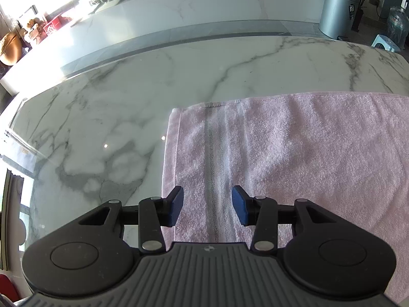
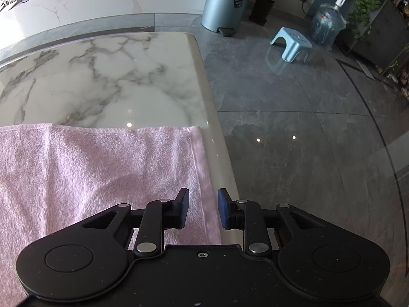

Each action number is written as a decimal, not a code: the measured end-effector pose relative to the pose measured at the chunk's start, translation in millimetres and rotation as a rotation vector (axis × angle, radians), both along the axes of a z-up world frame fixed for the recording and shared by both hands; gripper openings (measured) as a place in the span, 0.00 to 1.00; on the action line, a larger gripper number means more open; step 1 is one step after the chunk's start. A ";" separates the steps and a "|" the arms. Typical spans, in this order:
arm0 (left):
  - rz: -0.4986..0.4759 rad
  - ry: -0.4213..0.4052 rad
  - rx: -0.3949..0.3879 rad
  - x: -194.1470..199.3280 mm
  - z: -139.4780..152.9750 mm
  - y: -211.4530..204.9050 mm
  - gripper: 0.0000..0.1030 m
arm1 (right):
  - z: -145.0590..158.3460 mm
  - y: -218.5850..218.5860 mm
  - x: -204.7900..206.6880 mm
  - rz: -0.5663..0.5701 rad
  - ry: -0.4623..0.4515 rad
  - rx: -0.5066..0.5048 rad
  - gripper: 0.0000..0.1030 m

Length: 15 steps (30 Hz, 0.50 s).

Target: Fold towel

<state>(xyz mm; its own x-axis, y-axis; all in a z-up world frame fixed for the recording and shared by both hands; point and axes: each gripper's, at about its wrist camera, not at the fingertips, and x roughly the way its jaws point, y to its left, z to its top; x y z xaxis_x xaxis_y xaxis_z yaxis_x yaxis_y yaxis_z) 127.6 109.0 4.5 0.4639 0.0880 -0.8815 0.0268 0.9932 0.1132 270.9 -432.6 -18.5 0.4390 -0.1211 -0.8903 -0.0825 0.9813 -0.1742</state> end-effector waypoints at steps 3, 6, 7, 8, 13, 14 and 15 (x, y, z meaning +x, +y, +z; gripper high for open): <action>0.002 -0.006 -0.024 -20.3 7.3 0.5 0.40 | 6.2 -11.5 -18.7 -0.022 0.007 0.036 0.30; -0.003 -0.007 -0.040 -46.7 11.0 -3.5 0.40 | 10.9 -21.5 -44.3 -0.039 0.021 0.068 0.42; -0.008 -0.005 -0.042 -54.4 11.4 -5.5 0.40 | 11.4 -23.9 -53.1 -0.040 0.030 0.073 0.42; -0.013 -0.003 -0.042 -61.9 11.1 -8.2 0.40 | 11.7 -26.3 -62.1 -0.041 0.039 0.079 0.43; -0.033 0.020 -0.074 -89.3 4.9 -22.0 0.40 | 9.1 -41.9 -110.5 -0.064 0.082 0.132 0.47; -0.033 0.023 -0.074 -93.2 3.3 -24.1 0.40 | 8.4 -45.6 -119.7 -0.072 0.087 0.144 0.48; -0.031 0.026 -0.072 -97.5 1.7 -26.3 0.40 | 7.5 -49.2 -129.2 -0.083 0.089 0.151 0.49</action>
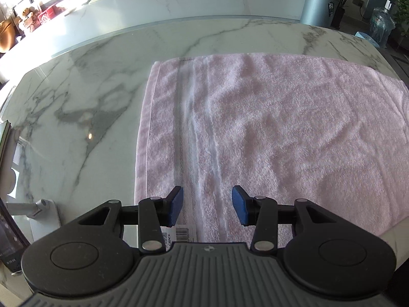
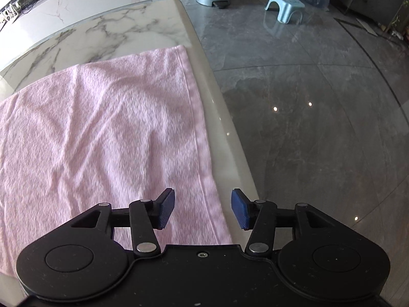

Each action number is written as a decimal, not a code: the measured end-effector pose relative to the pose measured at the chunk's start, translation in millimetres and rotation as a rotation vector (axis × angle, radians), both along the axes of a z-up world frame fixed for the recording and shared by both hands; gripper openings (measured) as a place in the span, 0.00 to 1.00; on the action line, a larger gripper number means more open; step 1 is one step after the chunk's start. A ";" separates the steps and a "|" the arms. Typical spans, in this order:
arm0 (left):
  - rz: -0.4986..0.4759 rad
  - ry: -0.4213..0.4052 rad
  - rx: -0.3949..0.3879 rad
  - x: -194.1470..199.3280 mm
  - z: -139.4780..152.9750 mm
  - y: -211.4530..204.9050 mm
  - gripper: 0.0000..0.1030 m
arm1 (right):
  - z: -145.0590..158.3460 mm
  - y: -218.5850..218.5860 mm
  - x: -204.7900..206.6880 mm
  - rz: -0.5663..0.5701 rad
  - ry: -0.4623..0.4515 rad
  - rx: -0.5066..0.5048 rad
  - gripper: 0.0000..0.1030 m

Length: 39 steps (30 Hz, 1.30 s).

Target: Fold towel

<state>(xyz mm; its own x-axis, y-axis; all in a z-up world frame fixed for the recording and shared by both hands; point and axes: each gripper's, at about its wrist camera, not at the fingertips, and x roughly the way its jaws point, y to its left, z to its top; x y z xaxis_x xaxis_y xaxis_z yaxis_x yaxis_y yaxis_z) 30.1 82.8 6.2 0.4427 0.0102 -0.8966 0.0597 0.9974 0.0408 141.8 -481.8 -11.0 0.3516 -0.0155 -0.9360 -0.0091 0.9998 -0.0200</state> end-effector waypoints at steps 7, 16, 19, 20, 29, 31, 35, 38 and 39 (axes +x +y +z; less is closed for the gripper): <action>0.105 -0.008 0.062 -25.3 -2.0 5.6 0.43 | -4.0 -8.2 -48.0 -0.017 0.015 0.039 0.51; 0.229 0.022 0.073 -45.9 1.3 40.9 0.47 | -5.8 16.6 -78.8 0.071 0.016 0.055 0.51; 0.242 0.031 0.068 -49.9 0.2 46.8 0.47 | -6.5 26.4 -85.0 0.111 0.017 0.063 0.51; 0.244 0.034 0.066 -50.9 0.0 48.2 0.47 | -7.5 30.5 -86.9 0.124 0.020 0.065 0.51; 0.244 0.073 0.058 -52.9 -10.1 54.4 0.47 | -7.5 51.0 -90.4 0.257 0.044 -0.007 0.51; 0.245 0.087 0.056 -52.6 -13.9 55.5 0.47 | -8.9 52.4 -89.4 0.265 0.057 -0.006 0.51; 0.253 0.087 0.025 -51.8 -16.3 58.1 0.47 | -10.6 50.7 -87.3 0.253 0.066 0.004 0.51; 0.257 0.085 0.000 -51.6 -17.7 59.8 0.46 | -11.2 46.0 -87.0 0.223 0.057 0.019 0.51; 0.258 0.084 -0.009 -51.5 -18.2 60.3 0.46 | -10.8 44.4 -86.2 0.209 0.054 0.023 0.51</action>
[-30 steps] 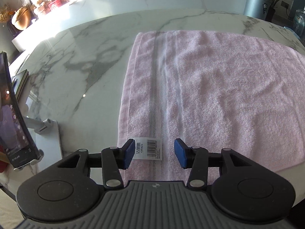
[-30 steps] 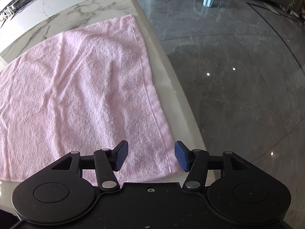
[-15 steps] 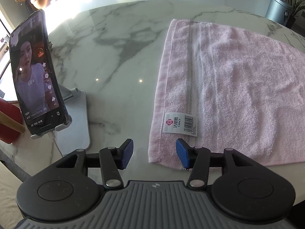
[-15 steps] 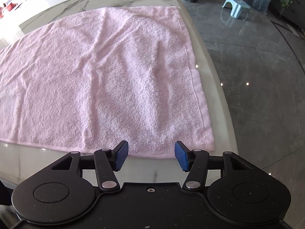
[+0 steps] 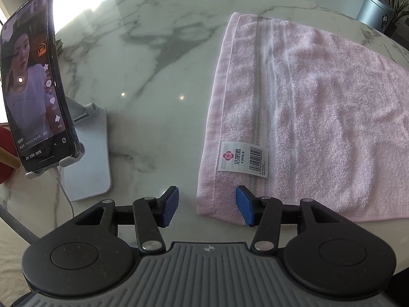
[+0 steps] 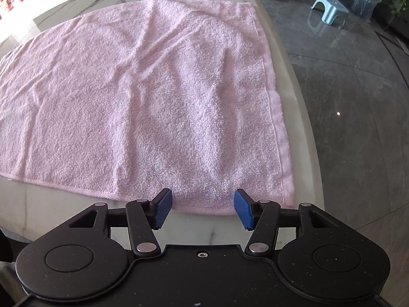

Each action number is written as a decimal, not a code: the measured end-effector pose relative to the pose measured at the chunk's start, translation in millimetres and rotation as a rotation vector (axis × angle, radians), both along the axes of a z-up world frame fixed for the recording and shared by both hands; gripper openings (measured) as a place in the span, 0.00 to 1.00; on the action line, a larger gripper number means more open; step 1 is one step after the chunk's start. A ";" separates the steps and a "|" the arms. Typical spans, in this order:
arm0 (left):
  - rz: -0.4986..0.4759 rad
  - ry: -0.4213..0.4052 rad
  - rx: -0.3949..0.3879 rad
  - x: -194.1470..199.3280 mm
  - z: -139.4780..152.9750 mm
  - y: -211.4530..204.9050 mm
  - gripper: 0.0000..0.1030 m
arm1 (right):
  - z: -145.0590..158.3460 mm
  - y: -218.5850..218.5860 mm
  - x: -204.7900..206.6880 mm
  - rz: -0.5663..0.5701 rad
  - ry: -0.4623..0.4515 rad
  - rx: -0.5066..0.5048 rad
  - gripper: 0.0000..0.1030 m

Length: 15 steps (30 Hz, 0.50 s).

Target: Fold towel

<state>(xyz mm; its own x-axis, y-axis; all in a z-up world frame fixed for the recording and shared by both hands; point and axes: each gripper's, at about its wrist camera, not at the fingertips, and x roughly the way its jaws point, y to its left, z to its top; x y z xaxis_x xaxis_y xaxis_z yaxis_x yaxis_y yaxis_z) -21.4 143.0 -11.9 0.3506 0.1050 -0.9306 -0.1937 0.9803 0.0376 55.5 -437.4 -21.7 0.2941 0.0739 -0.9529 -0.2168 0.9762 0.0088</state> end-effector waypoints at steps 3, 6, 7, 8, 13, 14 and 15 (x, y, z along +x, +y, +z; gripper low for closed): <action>0.001 -0.006 -0.029 0.4 -0.9 1.4 0.38 | 1.0 -2.1 -0.7 -0.029 -0.009 -0.018 0.51; -0.012 -0.014 -0.041 0.2 -0.5 -1.1 0.29 | 0.9 -2.0 1.4 -0.044 -0.014 -0.048 0.49; -0.018 -0.016 -0.041 0.6 -0.5 -2.6 0.24 | 2.5 -3.9 1.7 -0.047 -0.013 -0.042 0.44; -0.024 -0.018 -0.041 1.0 -0.4 -4.1 0.21 | 4.2 -5.8 2.0 -0.051 -0.012 -0.037 0.40; -0.040 -0.021 -0.040 4.8 -0.2 -10.2 0.07 | 6.4 -7.7 1.2 -0.054 0.001 -0.052 0.37; -0.042 -0.021 -0.039 5.5 0.0 -10.9 0.07 | 6.2 -8.3 0.4 -0.056 0.005 -0.055 0.37; -0.044 -0.021 -0.039 6.4 0.3 -11.5 0.07 | 6.2 -8.9 -0.5 -0.056 0.006 -0.056 0.37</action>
